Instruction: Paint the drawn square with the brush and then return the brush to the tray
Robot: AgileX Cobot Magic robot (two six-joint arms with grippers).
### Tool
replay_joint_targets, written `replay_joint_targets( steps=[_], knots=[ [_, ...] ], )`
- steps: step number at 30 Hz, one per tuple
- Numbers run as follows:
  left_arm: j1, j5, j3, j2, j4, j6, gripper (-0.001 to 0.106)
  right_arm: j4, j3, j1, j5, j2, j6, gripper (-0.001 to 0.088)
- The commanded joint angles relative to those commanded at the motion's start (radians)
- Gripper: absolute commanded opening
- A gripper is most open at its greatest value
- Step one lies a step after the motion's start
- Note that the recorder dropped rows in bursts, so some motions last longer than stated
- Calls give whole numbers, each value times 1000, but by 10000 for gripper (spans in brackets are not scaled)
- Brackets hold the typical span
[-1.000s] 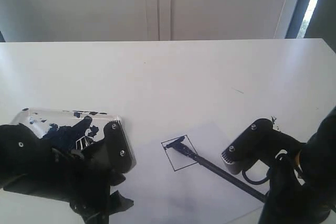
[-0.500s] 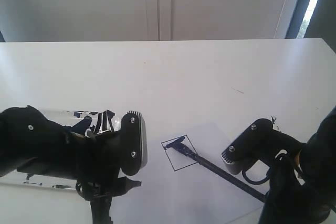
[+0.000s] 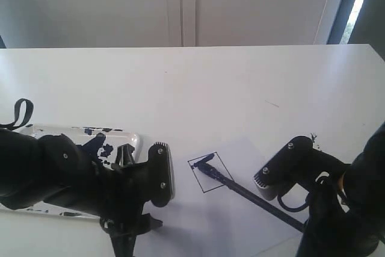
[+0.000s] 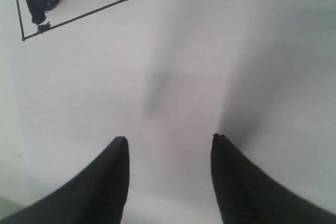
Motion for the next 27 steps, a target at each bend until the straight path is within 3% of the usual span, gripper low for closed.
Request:
replay_joint_targets(
  steps=[12,27],
  knots=[
    [-2,46,0,0,0,-114,536,0,0,0,11,0,0,0],
    [-2,46,0,0,0,-114,536,4,0,0,10,0,-1,0]
  ],
)
